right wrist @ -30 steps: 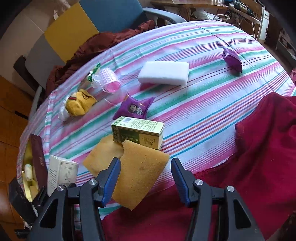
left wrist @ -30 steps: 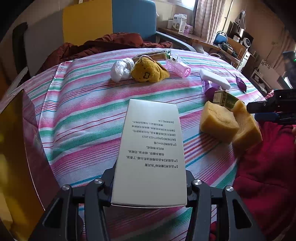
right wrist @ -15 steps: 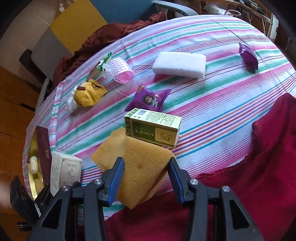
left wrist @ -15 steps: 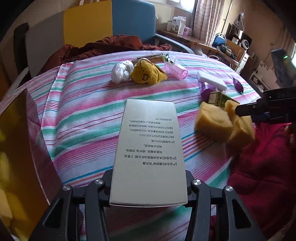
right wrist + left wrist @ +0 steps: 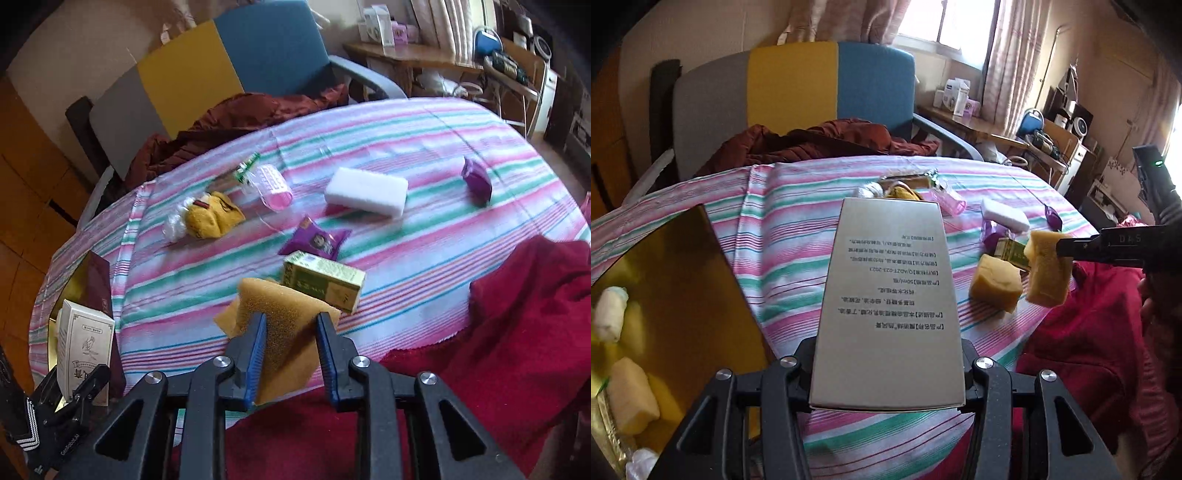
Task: Organize objects
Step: 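Carry the box and sponge into the gold tray and release both, then withdraw both open tools from the tray toward the remaining items, then grasp the green printed box with the right tool while the left tool grasps a yellow sponge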
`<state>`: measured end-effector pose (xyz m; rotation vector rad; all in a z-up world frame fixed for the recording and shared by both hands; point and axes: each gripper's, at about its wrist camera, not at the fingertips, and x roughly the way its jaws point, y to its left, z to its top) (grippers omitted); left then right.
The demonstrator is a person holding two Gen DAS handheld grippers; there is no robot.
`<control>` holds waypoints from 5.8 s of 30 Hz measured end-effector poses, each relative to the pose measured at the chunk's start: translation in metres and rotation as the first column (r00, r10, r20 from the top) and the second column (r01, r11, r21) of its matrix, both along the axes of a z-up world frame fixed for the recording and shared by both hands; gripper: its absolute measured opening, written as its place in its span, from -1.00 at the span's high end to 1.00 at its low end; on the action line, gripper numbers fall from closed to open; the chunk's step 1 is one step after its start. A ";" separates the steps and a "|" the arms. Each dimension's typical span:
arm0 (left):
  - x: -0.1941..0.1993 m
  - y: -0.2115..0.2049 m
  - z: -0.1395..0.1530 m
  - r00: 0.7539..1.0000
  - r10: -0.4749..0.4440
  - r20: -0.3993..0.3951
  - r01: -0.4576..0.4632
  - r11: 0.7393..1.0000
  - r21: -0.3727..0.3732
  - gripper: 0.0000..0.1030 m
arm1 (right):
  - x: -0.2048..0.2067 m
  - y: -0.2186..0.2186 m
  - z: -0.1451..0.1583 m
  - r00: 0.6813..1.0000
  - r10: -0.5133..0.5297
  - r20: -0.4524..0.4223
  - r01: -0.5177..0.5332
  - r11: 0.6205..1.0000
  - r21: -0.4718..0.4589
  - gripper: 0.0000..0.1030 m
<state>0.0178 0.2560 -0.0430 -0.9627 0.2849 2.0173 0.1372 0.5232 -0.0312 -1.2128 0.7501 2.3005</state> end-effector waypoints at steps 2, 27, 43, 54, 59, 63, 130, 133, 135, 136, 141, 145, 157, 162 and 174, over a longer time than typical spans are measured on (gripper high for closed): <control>-0.005 -0.013 0.003 0.999 0.033 0.009 -0.033 0.999 0.013 0.01 | -0.003 -0.007 0.014 0.999 0.016 -0.030 -0.015 1.000 0.022 0.48; -0.130 -0.186 0.028 0.888 0.459 0.023 -0.460 0.886 0.062 0.00 | -0.156 -0.231 0.024 0.811 0.574 -0.116 -0.581 0.813 -0.036 0.48; -0.119 -0.233 0.013 0.785 0.620 -0.005 -0.619 0.784 0.040 -0.38 | -0.155 -0.275 -0.016 0.788 0.613 -0.053 -0.615 0.782 -0.101 0.12; -0.078 -0.224 0.016 0.785 0.614 -0.078 -0.615 0.788 0.013 -0.48 | -0.138 -0.280 -0.008 0.817 0.575 -0.040 -0.572 0.817 0.073 0.09; -0.067 -0.217 0.020 0.789 0.606 -0.104 -0.609 0.794 0.005 -0.53 | -0.134 -0.285 -0.004 0.821 0.571 -0.030 -0.560 0.813 0.160 0.08; -0.060 -0.211 0.020 0.801 0.587 -0.114 -0.592 0.806 -0.004 -0.54 | -0.130 -0.283 -0.004 0.825 0.564 -0.034 -0.549 0.814 0.187 -0.24; 0.000 -0.007 0.024 0.981 0.057 -0.185 -0.081 0.989 -0.125 -0.58 | 0.008 0.063 -0.015 0.881 -0.379 -0.283 0.342 0.924 -0.173 -0.41; 0.004 0.018 0.018 0.988 -0.019 -0.151 0.001 0.993 -0.121 -0.58 | 0.006 0.064 -0.018 0.883 -0.376 -0.280 0.333 0.924 -0.190 -0.41; 0.008 0.039 0.012 0.990 -0.077 -0.118 0.063 0.991 -0.116 -0.58 | 0.005 0.064 -0.018 0.887 -0.368 -0.279 0.324 0.927 -0.190 -0.41; 0.011 0.051 0.010 0.989 -0.110 -0.101 0.099 0.989 -0.110 -0.58 | 0.004 0.063 -0.019 0.890 -0.363 -0.277 0.319 0.928 -0.191 -0.41; 0.029 0.102 -0.001 0.967 -0.244 -0.077 0.234 0.965 -0.122 -0.60 | 0.002 0.063 -0.021 0.896 -0.355 -0.269 0.306 0.929 -0.206 -0.41; 0.042 0.135 -0.011 0.940 -0.336 -0.055 0.327 0.936 -0.129 -0.77 | -0.001 0.064 -0.024 0.903 -0.348 -0.253 0.296 0.929 -0.220 -0.41; 0.035 0.189 -0.052 0.923 -0.384 0.007 0.379 0.908 -0.179 -0.38 | -0.010 0.068 -0.035 0.920 -0.361 -0.150 0.330 0.923 -0.199 -0.41; 0.033 0.170 -0.053 0.918 -0.392 0.053 0.396 0.908 -0.136 -0.08 | -0.020 0.069 -0.045 0.928 -0.370 -0.039 0.361 0.921 -0.145 -0.41; 0.023 0.105 -0.053 0.961 -0.272 0.053 0.277 0.955 -0.108 -0.07 | -0.067 0.045 -0.078 0.957 -0.188 0.222 0.205 0.977 -0.055 -0.64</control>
